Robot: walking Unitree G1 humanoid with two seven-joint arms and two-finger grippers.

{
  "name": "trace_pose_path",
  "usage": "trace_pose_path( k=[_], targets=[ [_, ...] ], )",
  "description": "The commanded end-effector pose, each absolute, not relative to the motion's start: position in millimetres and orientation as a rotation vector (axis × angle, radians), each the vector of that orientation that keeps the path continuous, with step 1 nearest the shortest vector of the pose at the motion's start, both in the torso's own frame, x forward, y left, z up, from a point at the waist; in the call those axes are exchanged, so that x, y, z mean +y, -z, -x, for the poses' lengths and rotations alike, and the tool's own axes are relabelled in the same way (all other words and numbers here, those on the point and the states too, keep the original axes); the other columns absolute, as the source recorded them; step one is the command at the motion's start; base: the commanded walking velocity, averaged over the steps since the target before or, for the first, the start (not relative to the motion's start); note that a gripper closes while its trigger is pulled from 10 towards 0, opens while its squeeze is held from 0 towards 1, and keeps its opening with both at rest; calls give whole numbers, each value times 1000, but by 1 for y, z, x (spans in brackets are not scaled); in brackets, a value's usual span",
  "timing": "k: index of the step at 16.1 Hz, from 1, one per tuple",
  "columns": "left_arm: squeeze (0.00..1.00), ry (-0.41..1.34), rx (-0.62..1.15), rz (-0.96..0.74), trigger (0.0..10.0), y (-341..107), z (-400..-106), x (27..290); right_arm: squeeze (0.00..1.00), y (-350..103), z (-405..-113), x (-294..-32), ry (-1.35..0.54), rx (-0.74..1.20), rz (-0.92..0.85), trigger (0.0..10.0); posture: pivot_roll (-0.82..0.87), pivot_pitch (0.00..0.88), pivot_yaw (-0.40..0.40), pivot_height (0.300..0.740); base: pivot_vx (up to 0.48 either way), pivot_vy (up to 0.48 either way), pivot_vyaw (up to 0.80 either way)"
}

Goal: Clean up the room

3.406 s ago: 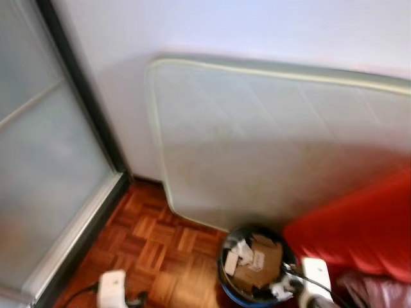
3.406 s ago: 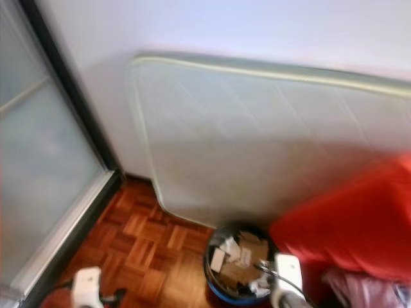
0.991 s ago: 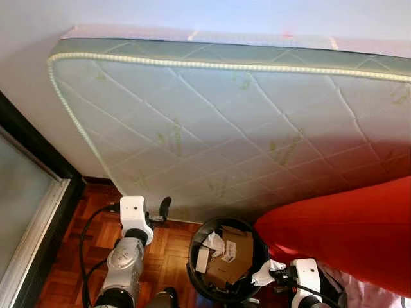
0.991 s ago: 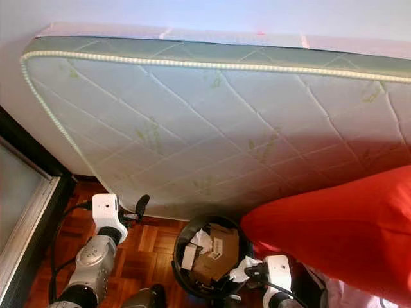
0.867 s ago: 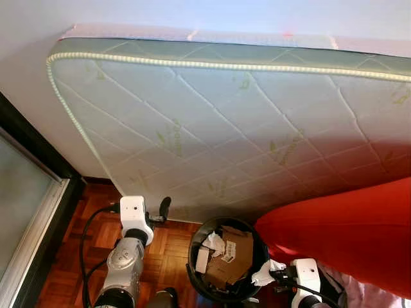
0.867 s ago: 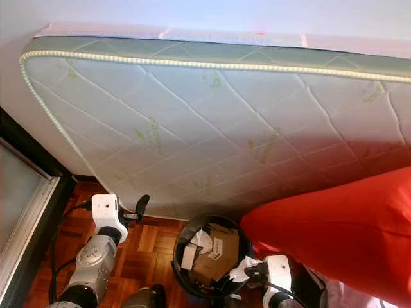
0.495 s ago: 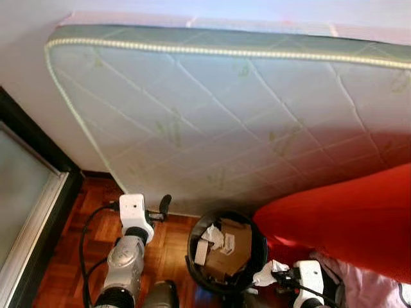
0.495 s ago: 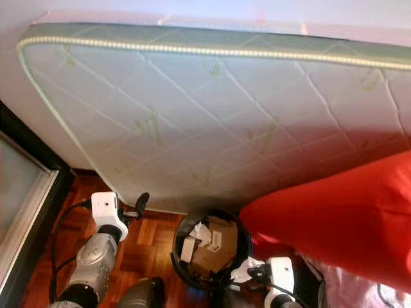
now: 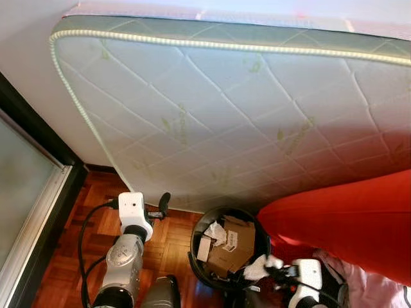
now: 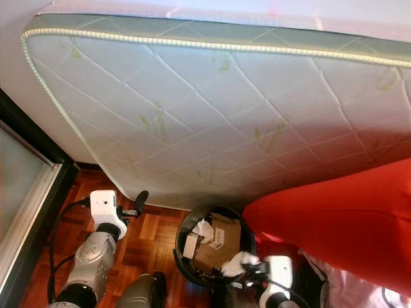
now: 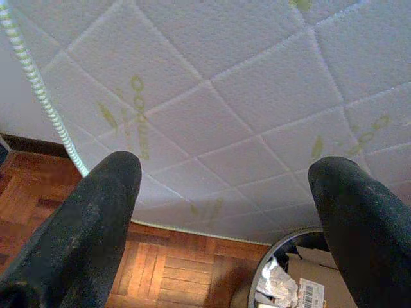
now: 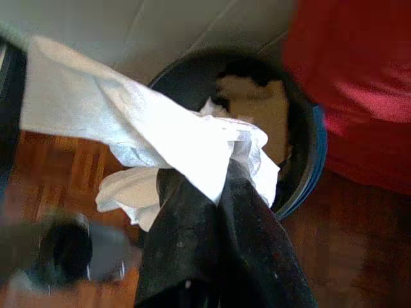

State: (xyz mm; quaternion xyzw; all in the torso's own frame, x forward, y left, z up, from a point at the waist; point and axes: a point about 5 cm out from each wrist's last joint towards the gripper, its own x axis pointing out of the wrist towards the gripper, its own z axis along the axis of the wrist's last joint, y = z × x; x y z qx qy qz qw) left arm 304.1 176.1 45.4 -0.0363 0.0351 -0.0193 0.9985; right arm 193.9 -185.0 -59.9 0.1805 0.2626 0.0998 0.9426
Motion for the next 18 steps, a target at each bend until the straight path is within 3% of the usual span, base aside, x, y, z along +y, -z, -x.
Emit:
trace_pose_path(
  k=[1, 2, 3, 7, 10, 12, 18],
  targets=[
    [0, 29, 95, 77, 10000, -41, -300, 177, 0, 65, -183, -187, -159, 540, -429, 10000, 184, 283, -43, 680, 0, 0, 0],
    [0, 30, 92, 76, 10000, -41, -301, 177, 0, 35, -239, -156, -273, 420, -441, 10000, 187, 284, -43, 680, 0, 0, 0],
    [0, 29, 87, 75, 10000, -43, -302, 176, 0, -29, -310, -101, -468, 255, -410, 10000, 196, 285, -44, 680, 0, 0, 0],
    [0, 13, 64, 66, 10000, -48, -302, 181, 0, -42, -318, -89, -480, 200, -488, 10000, 224, 291, -48, 680, 0, 0, 0],
    [0, 8, 63, 63, 10000, -47, -300, 182, 0, -52, -328, -88, -470, 196, -417, 10000, 230, 293, -49, 680, 0, 0, 0],
    [0, 4, 64, 61, 10000, -47, -299, 183, 0, -38, -322, -94, -410, 281, -282, 10000, 229, 296, -49, 680, 0, 0, 0],
    [0, 8, 79, 64, 10000, -44, -296, 180, 0, -13, -304, -105, -340, 379, -247, 10000, 226, 304, -51, 680, 0, 0, 0]
  ],
)
